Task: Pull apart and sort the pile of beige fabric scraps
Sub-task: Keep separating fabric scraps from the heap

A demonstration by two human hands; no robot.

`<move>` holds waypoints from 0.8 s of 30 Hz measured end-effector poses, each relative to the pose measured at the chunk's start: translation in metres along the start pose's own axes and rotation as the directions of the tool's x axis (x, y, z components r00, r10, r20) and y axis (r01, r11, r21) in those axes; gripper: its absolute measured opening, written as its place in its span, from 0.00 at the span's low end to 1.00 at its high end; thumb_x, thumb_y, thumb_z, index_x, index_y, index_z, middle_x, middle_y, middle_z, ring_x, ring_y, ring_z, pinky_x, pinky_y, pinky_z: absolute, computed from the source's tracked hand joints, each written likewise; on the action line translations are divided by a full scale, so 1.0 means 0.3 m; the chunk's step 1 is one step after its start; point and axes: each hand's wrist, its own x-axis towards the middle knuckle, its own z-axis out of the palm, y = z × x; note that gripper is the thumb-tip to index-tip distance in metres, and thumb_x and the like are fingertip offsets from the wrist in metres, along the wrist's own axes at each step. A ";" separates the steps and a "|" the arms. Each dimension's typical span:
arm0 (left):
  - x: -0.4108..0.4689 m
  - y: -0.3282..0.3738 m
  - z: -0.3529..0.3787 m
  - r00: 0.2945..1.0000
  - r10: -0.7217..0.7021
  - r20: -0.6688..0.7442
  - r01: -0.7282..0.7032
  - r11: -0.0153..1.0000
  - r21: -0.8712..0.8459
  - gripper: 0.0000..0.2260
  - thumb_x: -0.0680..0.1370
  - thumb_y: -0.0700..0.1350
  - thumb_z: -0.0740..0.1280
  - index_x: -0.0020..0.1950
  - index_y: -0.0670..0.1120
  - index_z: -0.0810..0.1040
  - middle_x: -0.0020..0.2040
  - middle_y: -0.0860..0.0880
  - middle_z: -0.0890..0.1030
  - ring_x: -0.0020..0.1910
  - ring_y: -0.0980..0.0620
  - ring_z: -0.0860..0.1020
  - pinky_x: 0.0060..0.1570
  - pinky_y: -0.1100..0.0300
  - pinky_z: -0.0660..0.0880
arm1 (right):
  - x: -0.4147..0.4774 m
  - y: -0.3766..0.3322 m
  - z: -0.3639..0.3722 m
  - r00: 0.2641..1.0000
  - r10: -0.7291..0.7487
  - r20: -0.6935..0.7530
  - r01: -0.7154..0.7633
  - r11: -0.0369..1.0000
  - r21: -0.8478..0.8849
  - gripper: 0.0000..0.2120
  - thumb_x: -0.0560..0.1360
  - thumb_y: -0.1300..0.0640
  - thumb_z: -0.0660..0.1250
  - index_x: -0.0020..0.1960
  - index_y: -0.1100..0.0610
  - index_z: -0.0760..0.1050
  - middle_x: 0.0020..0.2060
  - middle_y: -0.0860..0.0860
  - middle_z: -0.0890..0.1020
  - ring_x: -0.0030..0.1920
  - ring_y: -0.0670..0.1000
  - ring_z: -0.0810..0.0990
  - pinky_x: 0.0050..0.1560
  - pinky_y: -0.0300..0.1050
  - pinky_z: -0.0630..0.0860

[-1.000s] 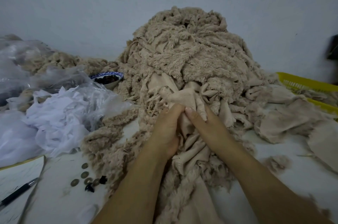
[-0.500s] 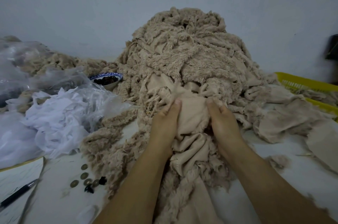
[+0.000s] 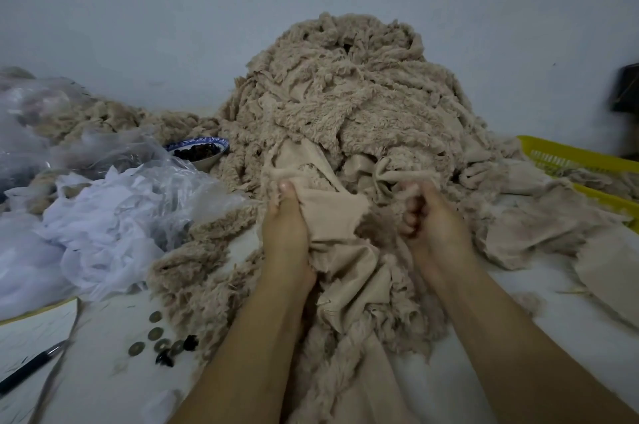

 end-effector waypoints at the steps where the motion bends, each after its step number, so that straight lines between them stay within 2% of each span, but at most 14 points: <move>1: 0.003 0.011 -0.006 1.000 0.011 -0.011 -0.011 1.000 -0.014 0.23 0.82 0.60 0.59 0.69 0.47 0.76 0.59 0.44 0.83 0.57 0.43 0.82 0.59 0.42 0.79 | 0.011 -0.010 -0.017 1.000 -0.022 -0.007 0.023 1.000 0.008 0.17 0.84 0.53 0.59 0.44 0.55 0.83 0.26 0.46 0.70 0.25 0.43 0.65 0.23 0.36 0.64; 3: -0.004 0.023 -0.009 0.999 0.041 0.002 -0.041 0.999 -0.003 0.22 0.83 0.59 0.60 0.70 0.47 0.76 0.60 0.44 0.82 0.58 0.44 0.81 0.60 0.44 0.78 | 0.018 -0.004 -0.038 0.997 -0.078 0.005 0.078 0.989 -0.127 0.20 0.84 0.51 0.58 0.40 0.52 0.84 0.26 0.45 0.69 0.25 0.44 0.65 0.24 0.38 0.64; 4: -0.014 0.022 -0.007 0.998 0.059 0.028 -0.060 0.998 0.030 0.21 0.82 0.58 0.61 0.69 0.48 0.77 0.59 0.46 0.83 0.58 0.46 0.81 0.60 0.46 0.78 | 0.009 0.007 -0.033 0.996 -0.090 0.028 0.094 0.957 -0.274 0.22 0.84 0.49 0.58 0.38 0.51 0.84 0.25 0.45 0.71 0.24 0.44 0.66 0.26 0.40 0.64; 6: -0.030 0.006 0.000 0.987 0.092 0.135 -0.108 0.987 0.117 0.13 0.81 0.57 0.64 0.59 0.54 0.83 0.54 0.52 0.85 0.54 0.51 0.83 0.56 0.52 0.79 | -0.022 0.028 -0.002 0.995 -0.043 0.091 0.090 0.773 -0.628 0.29 0.80 0.36 0.56 0.35 0.54 0.83 0.24 0.45 0.77 0.24 0.44 0.72 0.32 0.42 0.66; 8: -0.042 -0.001 0.002 0.959 0.043 0.281 -0.082 0.988 0.132 0.08 0.80 0.54 0.68 0.46 0.57 0.87 0.47 0.53 0.87 0.48 0.54 0.85 0.49 0.57 0.80 | -0.040 0.040 0.018 0.995 0.007 0.102 0.075 0.625 -0.777 0.39 0.70 0.23 0.52 0.35 0.58 0.77 0.24 0.45 0.79 0.31 0.45 0.77 0.39 0.44 0.70; 9: -0.049 -0.001 0.000 0.939 0.007 0.344 -0.052 0.991 0.123 0.08 0.79 0.52 0.69 0.46 0.54 0.87 0.47 0.50 0.87 0.47 0.52 0.86 0.45 0.59 0.81 | -0.044 0.039 0.020 0.995 -0.008 0.097 0.080 0.635 -0.768 0.39 0.66 0.20 0.52 0.36 0.56 0.75 0.25 0.45 0.79 0.34 0.46 0.78 0.42 0.45 0.71; 10: -0.049 -0.002 -0.001 0.916 -0.019 0.401 -0.033 0.992 0.121 0.07 0.79 0.51 0.70 0.48 0.50 0.87 0.47 0.46 0.87 0.46 0.50 0.86 0.43 0.60 0.81 | -0.045 0.035 0.018 0.995 -0.029 0.093 0.087 0.686 -0.722 0.36 0.65 0.17 0.52 0.37 0.50 0.76 0.28 0.44 0.80 0.36 0.48 0.79 0.44 0.46 0.72; 12: -0.053 -0.010 -0.002 0.879 -0.043 0.475 -0.051 0.982 0.183 0.07 0.78 0.51 0.71 0.49 0.49 0.86 0.46 0.45 0.87 0.43 0.50 0.86 0.40 0.62 0.80 | -0.045 0.016 0.006 0.986 0.001 0.167 0.093 0.829 -0.551 0.36 0.64 0.18 0.56 0.43 0.47 0.83 0.37 0.47 0.85 0.40 0.48 0.84 0.44 0.47 0.76; 13: -0.059 -0.016 0.000 0.863 -0.048 0.503 -0.079 0.970 0.229 0.06 0.78 0.51 0.71 0.47 0.50 0.86 0.44 0.47 0.87 0.41 0.52 0.85 0.38 0.63 0.79 | -0.047 0.010 0.004 0.972 0.030 0.234 0.085 0.882 -0.464 0.34 0.65 0.21 0.60 0.48 0.47 0.84 0.43 0.47 0.87 0.45 0.48 0.86 0.46 0.46 0.79; 15: -0.072 -0.025 0.006 0.835 -0.040 0.549 -0.155 0.940 0.304 0.06 0.79 0.50 0.70 0.47 0.51 0.85 0.43 0.47 0.87 0.40 0.53 0.84 0.39 0.64 0.78 | -0.056 0.009 0.004 0.937 0.016 0.350 0.147 0.888 -0.436 0.20 0.72 0.32 0.66 0.51 0.46 0.84 0.49 0.48 0.87 0.52 0.48 0.85 0.50 0.42 0.81; 17: -0.077 -0.030 0.005 0.813 -0.029 0.581 -0.209 0.918 0.338 0.11 0.79 0.52 0.69 0.52 0.46 0.84 0.47 0.42 0.86 0.44 0.50 0.83 0.43 0.61 0.77 | -0.059 0.007 0.012 0.938 -0.073 0.340 0.238 0.848 -0.474 0.10 0.79 0.42 0.65 0.46 0.44 0.84 0.45 0.45 0.87 0.49 0.45 0.85 0.46 0.36 0.80; 19: -0.084 -0.016 0.004 0.807 -0.013 0.590 -0.205 0.932 0.300 0.14 0.77 0.55 0.70 0.51 0.45 0.84 0.46 0.42 0.86 0.42 0.49 0.83 0.41 0.59 0.78 | -0.062 0.013 0.018 0.945 -0.134 0.298 0.264 0.852 -0.452 0.11 0.80 0.44 0.63 0.44 0.44 0.82 0.43 0.46 0.86 0.45 0.45 0.85 0.43 0.37 0.79; 22: -0.089 -0.006 0.005 0.790 -0.033 0.612 -0.148 0.959 0.242 0.17 0.72 0.58 0.70 0.51 0.47 0.85 0.48 0.39 0.85 0.43 0.47 0.83 0.45 0.55 0.79 | -0.065 0.035 0.031 0.965 -0.101 0.242 0.184 0.918 -0.351 0.12 0.81 0.44 0.63 0.45 0.45 0.83 0.43 0.48 0.87 0.44 0.46 0.86 0.41 0.36 0.80; 24: -0.090 0.005 -0.005 0.770 -0.055 0.636 -0.078 0.981 0.179 0.13 0.71 0.58 0.72 0.46 0.50 0.87 0.43 0.42 0.86 0.39 0.50 0.84 0.39 0.59 0.80 | -0.039 0.023 0.021 0.993 -0.018 0.115 0.044 0.973 -0.227 0.11 0.82 0.49 0.62 0.47 0.46 0.83 0.38 0.47 0.86 0.37 0.46 0.85 0.33 0.38 0.79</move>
